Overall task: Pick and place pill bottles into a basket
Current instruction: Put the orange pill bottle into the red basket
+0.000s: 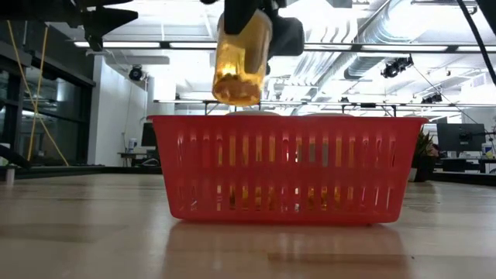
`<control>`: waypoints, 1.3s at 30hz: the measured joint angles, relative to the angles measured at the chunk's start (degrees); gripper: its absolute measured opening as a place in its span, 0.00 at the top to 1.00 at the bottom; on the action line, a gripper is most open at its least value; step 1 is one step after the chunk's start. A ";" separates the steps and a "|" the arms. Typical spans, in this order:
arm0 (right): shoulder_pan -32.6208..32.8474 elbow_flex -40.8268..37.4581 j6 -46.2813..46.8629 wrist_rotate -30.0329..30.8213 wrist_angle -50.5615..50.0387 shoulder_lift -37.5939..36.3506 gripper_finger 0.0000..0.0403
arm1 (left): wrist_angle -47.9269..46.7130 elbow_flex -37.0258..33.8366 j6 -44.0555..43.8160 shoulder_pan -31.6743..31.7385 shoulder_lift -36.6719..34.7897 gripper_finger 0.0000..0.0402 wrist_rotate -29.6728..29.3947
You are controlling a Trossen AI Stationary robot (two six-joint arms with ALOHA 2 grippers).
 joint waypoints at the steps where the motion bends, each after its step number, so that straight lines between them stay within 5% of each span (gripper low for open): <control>1: 0.44 0.00 0.22 0.00 0.08 0.00 0.45 | -0.01 0.00 -0.03 -0.01 0.00 0.47 0.00; 7: 2.19 0.00 1.29 -0.92 1.42 0.00 0.53 | -0.02 0.00 -0.05 0.00 0.00 0.47 -1.50; 18: 4.97 0.00 2.58 2.75 0.69 0.00 0.44 | -0.22 0.00 -1.38 -0.02 0.00 0.47 -1.68; 26: 5.84 0.00 4.63 3.92 -0.98 0.00 0.53 | -0.22 0.00 -1.38 -0.01 0.00 0.47 -1.67; 35: 7.25 0.00 6.34 5.25 -1.53 0.04 0.46 | -0.22 0.00 -1.41 0.00 0.00 0.47 -1.65; 39: 7.50 0.00 6.47 5.36 -1.51 0.04 0.51 | -0.24 0.00 -1.41 0.00 0.00 0.47 -1.65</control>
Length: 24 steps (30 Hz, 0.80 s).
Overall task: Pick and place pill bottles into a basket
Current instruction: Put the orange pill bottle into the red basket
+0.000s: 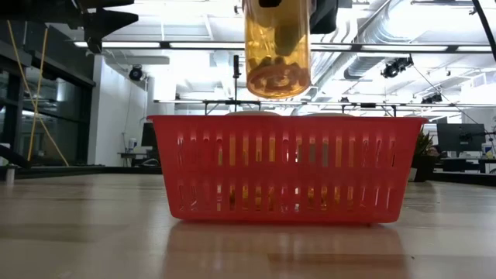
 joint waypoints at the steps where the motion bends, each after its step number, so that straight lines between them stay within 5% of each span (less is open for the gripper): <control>1: 0.00 0.00 0.33 -0.04 0.00 0.00 0.53 | 0.00 0.00 0.00 -0.02 0.00 0.47 0.02; 14: 1.16 0.00 1.00 -0.84 -0.21 0.02 0.47 | 0.00 0.00 -0.02 0.00 0.00 0.47 0.04; 24: 1.36 0.00 0.80 1.50 -0.28 0.07 0.54 | 0.00 0.00 -0.27 0.00 0.00 0.47 0.09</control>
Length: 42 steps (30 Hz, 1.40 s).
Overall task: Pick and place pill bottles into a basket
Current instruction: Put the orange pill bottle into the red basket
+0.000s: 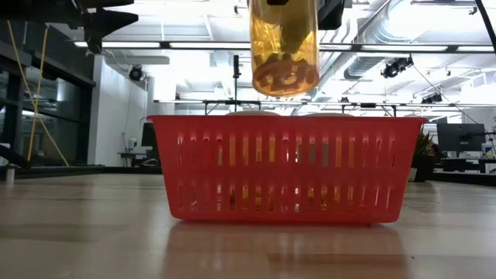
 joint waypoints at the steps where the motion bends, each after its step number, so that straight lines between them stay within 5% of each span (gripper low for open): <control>1: 0.00 0.00 0.00 -0.02 0.00 0.00 0.53 | 0.00 0.00 -0.14 0.00 0.00 0.47 0.06; 7: 0.84 0.00 1.55 -0.02 -0.18 0.02 0.46 | -0.37 0.00 -1.02 -0.02 0.00 0.47 0.15; 17: 2.11 -0.02 3.33 1.55 -0.42 0.02 0.53 | -1.86 0.00 -1.22 0.00 0.02 0.47 0.13; 23: 1.97 -0.09 2.81 1.07 -1.03 2.05 0.46 | -1.86 0.00 -1.22 0.00 0.02 0.47 0.30; 34: 0.07 -0.11 0.94 1.96 -2.04 3.17 0.54 | -1.86 0.00 -1.22 -0.01 0.02 0.47 0.49; 42: -1.90 -0.11 -1.92 3.44 -4.24 3.17 0.45 | -1.86 0.00 -1.22 0.00 0.02 0.47 0.51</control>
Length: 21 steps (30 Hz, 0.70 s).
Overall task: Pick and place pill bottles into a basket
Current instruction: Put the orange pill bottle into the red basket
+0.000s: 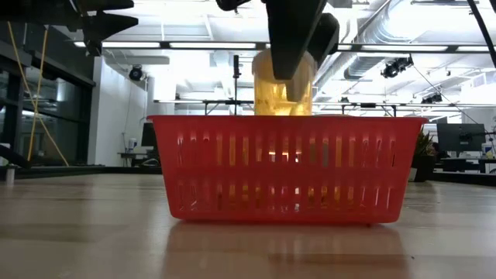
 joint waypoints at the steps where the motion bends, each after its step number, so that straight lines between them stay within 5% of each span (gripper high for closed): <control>1: -0.02 0.00 -0.04 0.34 0.00 0.00 0.46 | 0.00 0.00 0.00 -0.01 0.00 0.47 -0.01; 7: -0.01 0.00 -0.08 1.65 0.02 0.00 0.53 | 0.00 0.00 0.00 -0.01 0.00 0.47 0.00; 15: -0.02 0.11 0.36 0.90 0.40 1.35 0.43 | -0.07 0.00 0.00 -0.02 0.00 0.47 -0.01; 21: -0.02 0.13 -0.55 -0.43 0.61 3.48 0.47 | -0.67 0.00 0.00 -0.01 -0.02 0.47 0.00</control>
